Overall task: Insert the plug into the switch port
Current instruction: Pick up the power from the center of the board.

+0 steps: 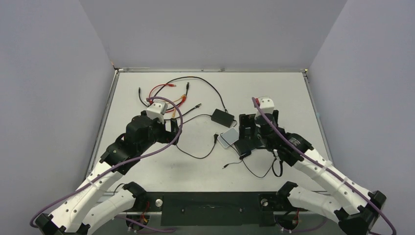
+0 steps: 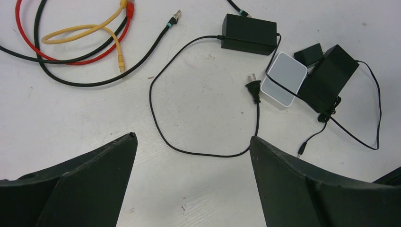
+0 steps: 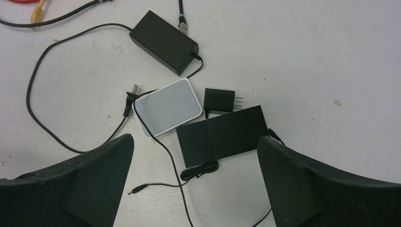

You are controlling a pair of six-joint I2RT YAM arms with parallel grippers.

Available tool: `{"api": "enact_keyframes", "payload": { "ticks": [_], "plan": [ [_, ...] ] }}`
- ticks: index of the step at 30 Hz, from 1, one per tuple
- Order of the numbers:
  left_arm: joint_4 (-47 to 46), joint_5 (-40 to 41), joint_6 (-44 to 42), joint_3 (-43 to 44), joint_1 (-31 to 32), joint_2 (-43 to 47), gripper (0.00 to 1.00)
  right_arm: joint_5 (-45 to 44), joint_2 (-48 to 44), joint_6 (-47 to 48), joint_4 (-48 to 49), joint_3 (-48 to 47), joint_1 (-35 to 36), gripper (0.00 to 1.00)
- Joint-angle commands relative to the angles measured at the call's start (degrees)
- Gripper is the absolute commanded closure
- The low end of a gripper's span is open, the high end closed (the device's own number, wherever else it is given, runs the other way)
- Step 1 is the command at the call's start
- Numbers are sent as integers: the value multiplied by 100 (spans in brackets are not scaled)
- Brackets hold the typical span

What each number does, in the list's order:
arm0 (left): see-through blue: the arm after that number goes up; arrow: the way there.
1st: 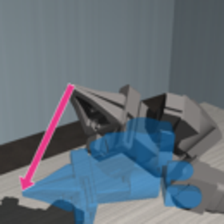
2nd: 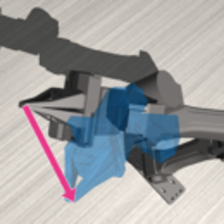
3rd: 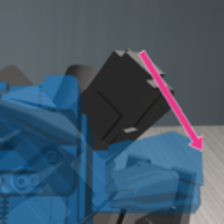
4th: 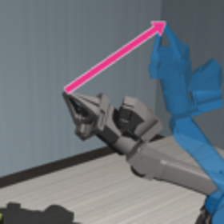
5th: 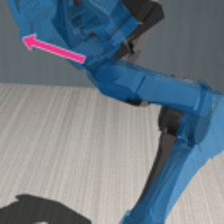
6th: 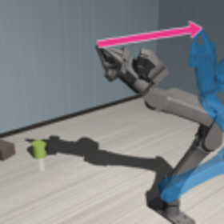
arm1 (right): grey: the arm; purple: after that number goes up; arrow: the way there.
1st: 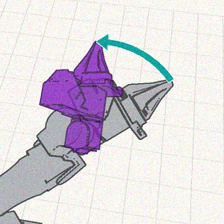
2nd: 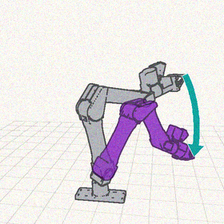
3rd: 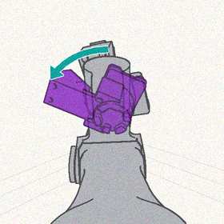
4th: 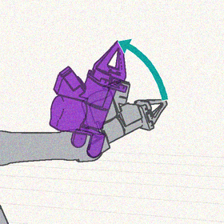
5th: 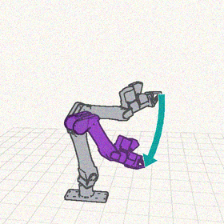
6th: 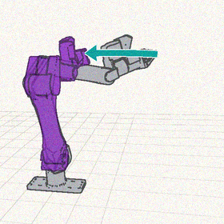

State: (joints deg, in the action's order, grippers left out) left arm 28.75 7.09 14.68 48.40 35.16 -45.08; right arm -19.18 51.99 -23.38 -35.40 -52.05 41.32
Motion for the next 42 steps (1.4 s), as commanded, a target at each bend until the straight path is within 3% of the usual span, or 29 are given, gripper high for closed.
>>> {"api": "enact_keyframes", "payload": {
  "ticks": [1, 14, 22, 28, 35, 42],
  "plan": [
    [28, 304, -95, -50, -16, 77, 12, -260, 689, 388, 326, -520, 214, 0],
    [-5, 586, -136, -94, -194, 201, 12, 318, 2308, 918, 749, -1163, 417, 6],
    [6, 514, -106, -103, -470, 252, 13, 763, 3059, 914, 667, -1422, 488, 26],
    [-26, 531, -95, -137, -518, 372, 13, 453, 3656, 645, 686, -1742, 486, 38],
    [-16, 513, -95, -132, -545, 373, 13, 361, 4496, 754, 726, -2474, 418, 37],
    [-19, 532, -88, -148, -559, 416, 13, 784, 4801, 828, 601, -2579, 286, 38]
  ]
}}
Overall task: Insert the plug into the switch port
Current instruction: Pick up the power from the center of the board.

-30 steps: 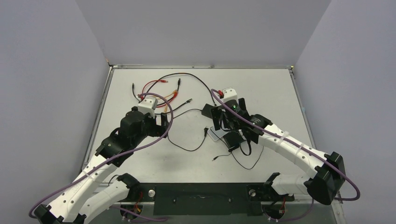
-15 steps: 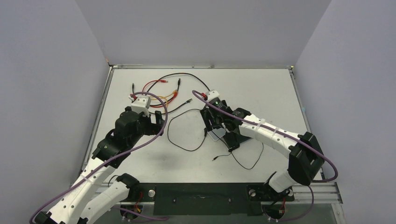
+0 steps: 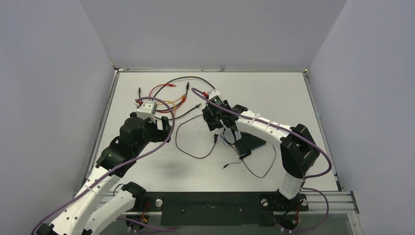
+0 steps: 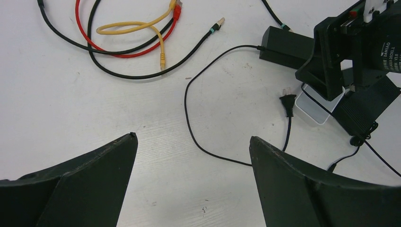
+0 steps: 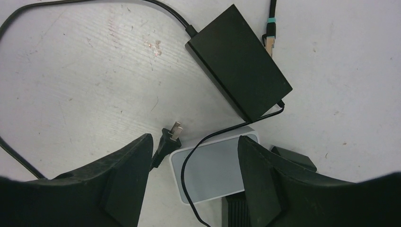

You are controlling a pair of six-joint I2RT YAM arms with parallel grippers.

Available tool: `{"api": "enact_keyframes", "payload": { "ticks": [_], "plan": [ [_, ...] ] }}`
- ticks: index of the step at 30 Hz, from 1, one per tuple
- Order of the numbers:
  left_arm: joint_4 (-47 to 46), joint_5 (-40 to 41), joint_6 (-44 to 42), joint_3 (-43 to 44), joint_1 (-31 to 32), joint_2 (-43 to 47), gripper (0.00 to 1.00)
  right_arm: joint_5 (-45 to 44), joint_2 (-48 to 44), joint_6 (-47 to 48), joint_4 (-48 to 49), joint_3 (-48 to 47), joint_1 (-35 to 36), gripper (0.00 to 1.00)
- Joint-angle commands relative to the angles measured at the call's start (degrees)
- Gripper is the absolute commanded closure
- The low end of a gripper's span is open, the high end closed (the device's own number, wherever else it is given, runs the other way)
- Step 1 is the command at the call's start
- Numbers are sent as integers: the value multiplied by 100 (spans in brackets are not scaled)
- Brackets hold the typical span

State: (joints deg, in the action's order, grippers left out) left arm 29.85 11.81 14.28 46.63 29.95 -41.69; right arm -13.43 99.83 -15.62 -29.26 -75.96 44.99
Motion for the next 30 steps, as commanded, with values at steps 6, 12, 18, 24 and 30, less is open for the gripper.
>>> {"api": "enact_keyframes", "payload": {
  "ticks": [6, 12, 18, 24, 30],
  "plan": [
    [-169, -57, -48, 52, -91, 31, 13, 580, 75, -72, -87, 136, -9, 41],
    [-164, -113, -33, 50, -142, 42, 13, 592, -51, -393, 61, 488, 56, 43],
    [-161, -139, -31, 50, -139, 94, 13, 467, -251, -459, -28, 764, 165, 49],
    [-200, -198, -31, 46, -148, 108, 13, 338, -733, -500, -133, 1113, 233, 50],
    [-207, -280, -18, 58, -202, 81, 13, 178, -910, -515, -164, 1420, 241, 52]
  ]
}}
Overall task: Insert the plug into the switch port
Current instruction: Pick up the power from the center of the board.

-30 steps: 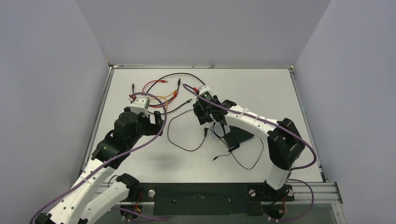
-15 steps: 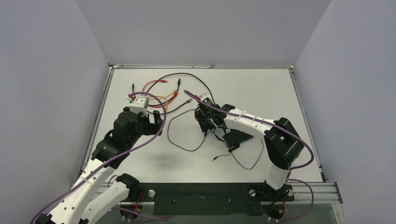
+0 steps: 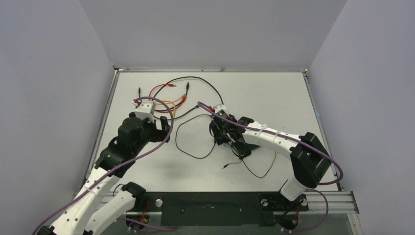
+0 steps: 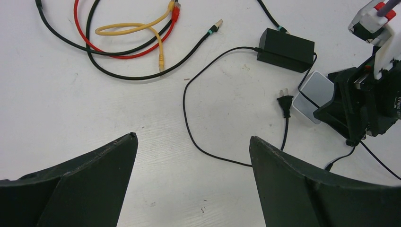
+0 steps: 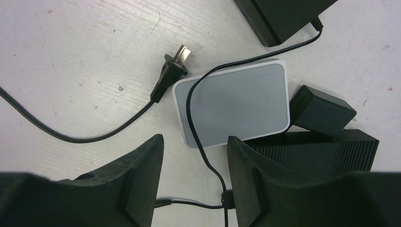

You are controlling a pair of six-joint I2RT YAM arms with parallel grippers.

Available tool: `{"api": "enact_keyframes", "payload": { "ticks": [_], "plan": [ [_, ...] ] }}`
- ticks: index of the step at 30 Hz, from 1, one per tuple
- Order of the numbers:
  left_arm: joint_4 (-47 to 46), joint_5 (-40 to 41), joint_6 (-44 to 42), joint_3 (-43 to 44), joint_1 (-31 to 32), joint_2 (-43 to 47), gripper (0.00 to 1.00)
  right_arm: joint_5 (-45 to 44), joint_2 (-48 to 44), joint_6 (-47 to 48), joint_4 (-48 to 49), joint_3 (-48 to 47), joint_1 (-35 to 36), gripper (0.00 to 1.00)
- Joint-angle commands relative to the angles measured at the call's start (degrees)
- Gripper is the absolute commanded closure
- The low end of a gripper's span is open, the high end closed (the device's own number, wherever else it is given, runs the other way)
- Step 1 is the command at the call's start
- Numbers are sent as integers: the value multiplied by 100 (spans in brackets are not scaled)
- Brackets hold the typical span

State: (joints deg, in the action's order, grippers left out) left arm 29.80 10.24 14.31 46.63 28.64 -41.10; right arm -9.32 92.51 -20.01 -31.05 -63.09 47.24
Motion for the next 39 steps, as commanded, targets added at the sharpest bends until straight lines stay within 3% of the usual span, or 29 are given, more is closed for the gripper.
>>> {"api": "enact_keyframes", "payload": {
  "ticks": [1, 9, 20, 22, 25, 33, 39],
  "plan": [
    [-207, -148, -18, 57, -76, 27, 13, -216, -167, -92, 17, 166, 14, 53],
    [-193, -170, -8, 48, -78, 63, 13, -232, -88, -169, 159, 304, 28, 57],
    [-188, -197, 1, 45, -78, 60, 13, -176, 50, -183, 168, 487, 39, 74],
    [-188, -205, 2, 43, -78, 59, 13, -163, 55, -187, 176, 500, 39, 81],
    [-189, -227, 17, 37, -77, 58, 13, -159, 33, -186, 171, 466, 67, 100],
    [-174, -479, 127, 138, -69, 59, 13, -163, -313, -352, -76, 54, 201, 100],
    [-135, -1536, 365, 369, -70, 38, 13, -101, -735, -770, -267, -368, 213, 100]
  ]
}}
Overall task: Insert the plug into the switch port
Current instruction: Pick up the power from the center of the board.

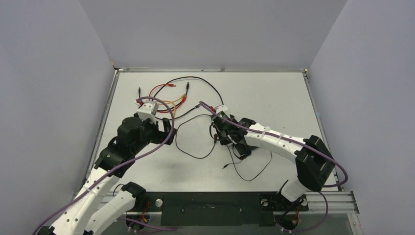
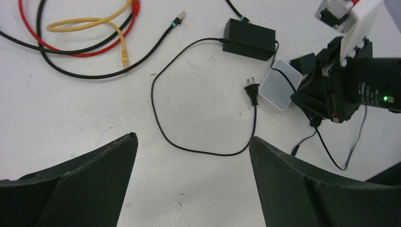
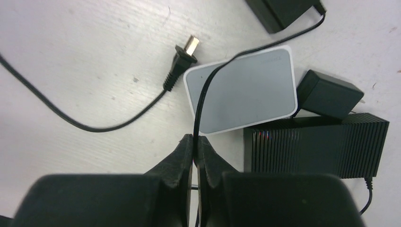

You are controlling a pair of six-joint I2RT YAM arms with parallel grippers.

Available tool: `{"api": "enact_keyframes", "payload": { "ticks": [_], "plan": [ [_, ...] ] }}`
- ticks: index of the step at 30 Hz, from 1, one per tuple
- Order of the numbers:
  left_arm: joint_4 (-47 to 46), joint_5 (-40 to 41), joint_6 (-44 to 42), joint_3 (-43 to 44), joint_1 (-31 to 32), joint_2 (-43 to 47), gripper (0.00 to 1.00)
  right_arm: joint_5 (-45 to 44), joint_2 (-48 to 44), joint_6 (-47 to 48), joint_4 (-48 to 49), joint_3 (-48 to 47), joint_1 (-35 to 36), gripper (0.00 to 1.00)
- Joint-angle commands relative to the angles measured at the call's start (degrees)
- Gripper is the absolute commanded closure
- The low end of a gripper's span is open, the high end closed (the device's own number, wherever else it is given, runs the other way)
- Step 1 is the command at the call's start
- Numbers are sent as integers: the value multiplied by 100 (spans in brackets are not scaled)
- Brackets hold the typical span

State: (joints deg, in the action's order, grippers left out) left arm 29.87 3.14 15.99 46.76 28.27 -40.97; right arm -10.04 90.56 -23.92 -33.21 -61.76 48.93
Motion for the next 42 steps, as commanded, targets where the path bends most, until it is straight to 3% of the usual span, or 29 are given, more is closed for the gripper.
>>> {"api": "enact_keyframes", "payload": {
  "ticks": [1, 9, 23, 25, 26, 30, 36, 42],
  "plan": [
    [-136, -912, 237, 359, -32, 49, 13, -22, -580, -478, -68, -555, 40, 100],
    [170, -980, 243, 432, -41, 507, 13, 255, -750, -1177, 54, -1179, 73, 100],
    [263, -853, 290, 138, -48, 864, 13, 295, 653, -2399, 962, -1801, 139, 99],
    [265, -839, 291, 120, -43, 891, 13, 270, 766, -2428, 945, -1888, 143, 88],
    [265, -836, 284, 104, -42, 899, 13, 242, 786, -2432, 912, -1895, 141, 75],
    [268, -797, 238, 55, -50, 972, 13, -96, 550, -2349, 804, -1715, 137, 49],
    [284, -764, 171, 83, -50, 971, 12, -986, -535, -2310, 558, -869, 125, 36],
    [199, -746, 167, 75, -50, 996, 12, -1794, -1873, -2595, 106, 152, 52, 33]
  ]
}}
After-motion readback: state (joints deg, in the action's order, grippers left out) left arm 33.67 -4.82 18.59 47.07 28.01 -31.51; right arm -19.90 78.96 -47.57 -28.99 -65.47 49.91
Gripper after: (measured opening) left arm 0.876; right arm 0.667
